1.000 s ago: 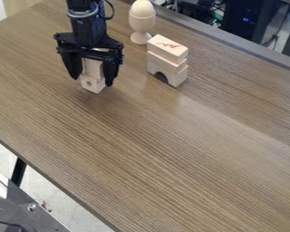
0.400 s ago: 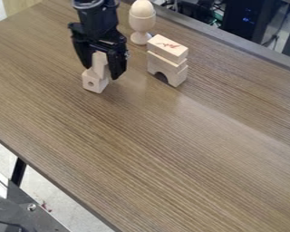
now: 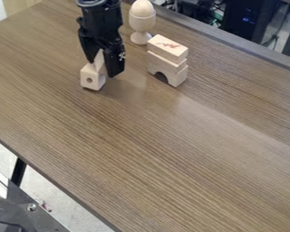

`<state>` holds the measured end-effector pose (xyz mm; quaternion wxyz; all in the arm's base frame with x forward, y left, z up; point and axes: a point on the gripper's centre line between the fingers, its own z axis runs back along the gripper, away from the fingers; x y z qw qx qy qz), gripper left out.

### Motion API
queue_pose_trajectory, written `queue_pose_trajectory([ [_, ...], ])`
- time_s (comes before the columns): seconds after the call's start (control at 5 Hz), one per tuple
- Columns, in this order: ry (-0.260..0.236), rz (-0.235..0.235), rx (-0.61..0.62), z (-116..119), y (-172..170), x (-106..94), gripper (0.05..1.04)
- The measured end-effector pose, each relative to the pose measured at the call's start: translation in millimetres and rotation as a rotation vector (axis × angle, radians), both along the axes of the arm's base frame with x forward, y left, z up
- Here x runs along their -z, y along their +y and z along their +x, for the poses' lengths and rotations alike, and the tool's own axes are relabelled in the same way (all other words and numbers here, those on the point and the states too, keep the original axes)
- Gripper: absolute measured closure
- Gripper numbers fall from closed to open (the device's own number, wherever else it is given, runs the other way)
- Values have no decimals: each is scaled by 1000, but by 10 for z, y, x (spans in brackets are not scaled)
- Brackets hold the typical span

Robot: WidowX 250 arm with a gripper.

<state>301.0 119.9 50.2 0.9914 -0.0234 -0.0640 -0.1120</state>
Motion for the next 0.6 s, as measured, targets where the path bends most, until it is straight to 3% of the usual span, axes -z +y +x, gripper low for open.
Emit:
queue_pose_trajectory([
  [0.2,-8,-13,-13,8,-16,24,423],
  [0.4,-22,-35,-30,-3,-16,26,620],
  [0.6,-24,-42,-32,-15,-2,23,557],
])
